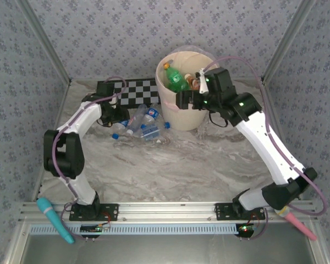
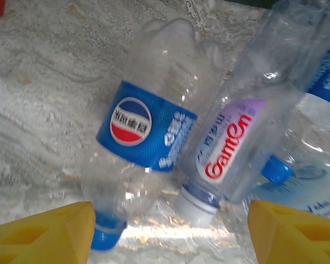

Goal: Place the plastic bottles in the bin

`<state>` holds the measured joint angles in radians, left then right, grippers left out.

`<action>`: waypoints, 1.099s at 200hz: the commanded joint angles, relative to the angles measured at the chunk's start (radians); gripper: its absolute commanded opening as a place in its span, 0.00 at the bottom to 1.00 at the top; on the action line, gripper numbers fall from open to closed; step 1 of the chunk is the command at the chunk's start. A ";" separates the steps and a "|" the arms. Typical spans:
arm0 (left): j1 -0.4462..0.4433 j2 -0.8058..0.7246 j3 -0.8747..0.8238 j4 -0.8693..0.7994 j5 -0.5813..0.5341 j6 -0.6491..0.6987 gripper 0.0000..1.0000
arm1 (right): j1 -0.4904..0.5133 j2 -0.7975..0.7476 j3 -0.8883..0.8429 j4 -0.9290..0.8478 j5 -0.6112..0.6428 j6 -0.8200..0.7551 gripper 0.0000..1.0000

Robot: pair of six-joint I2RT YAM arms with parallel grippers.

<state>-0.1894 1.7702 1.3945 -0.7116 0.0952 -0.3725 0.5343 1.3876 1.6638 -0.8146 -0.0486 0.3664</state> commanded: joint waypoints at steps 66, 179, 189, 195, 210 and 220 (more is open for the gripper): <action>0.004 0.277 0.321 -0.162 -0.096 0.153 0.74 | -0.156 -0.136 -0.077 0.003 -0.143 -0.021 0.99; 0.005 0.486 0.502 -0.275 -0.065 0.250 0.72 | -0.166 -0.157 -0.091 0.001 -0.103 0.008 1.00; 0.007 0.488 0.501 -0.275 -0.064 0.254 0.72 | -0.166 -0.160 -0.093 0.002 -0.101 0.009 1.00; 0.007 0.490 0.503 -0.277 -0.063 0.256 0.69 | -0.166 -0.159 -0.094 0.004 -0.100 0.011 0.99; 0.008 0.492 0.509 -0.288 -0.063 0.258 0.66 | -0.166 -0.162 -0.098 0.007 -0.099 0.014 0.99; 0.009 0.487 0.509 -0.290 -0.061 0.259 0.61 | -0.166 -0.164 -0.102 0.011 -0.099 0.016 1.00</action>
<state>-0.1883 2.2475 1.8706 -0.9508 0.0139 -0.1379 0.3733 1.2480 1.5726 -0.8124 -0.1631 0.3668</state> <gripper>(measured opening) 0.655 0.995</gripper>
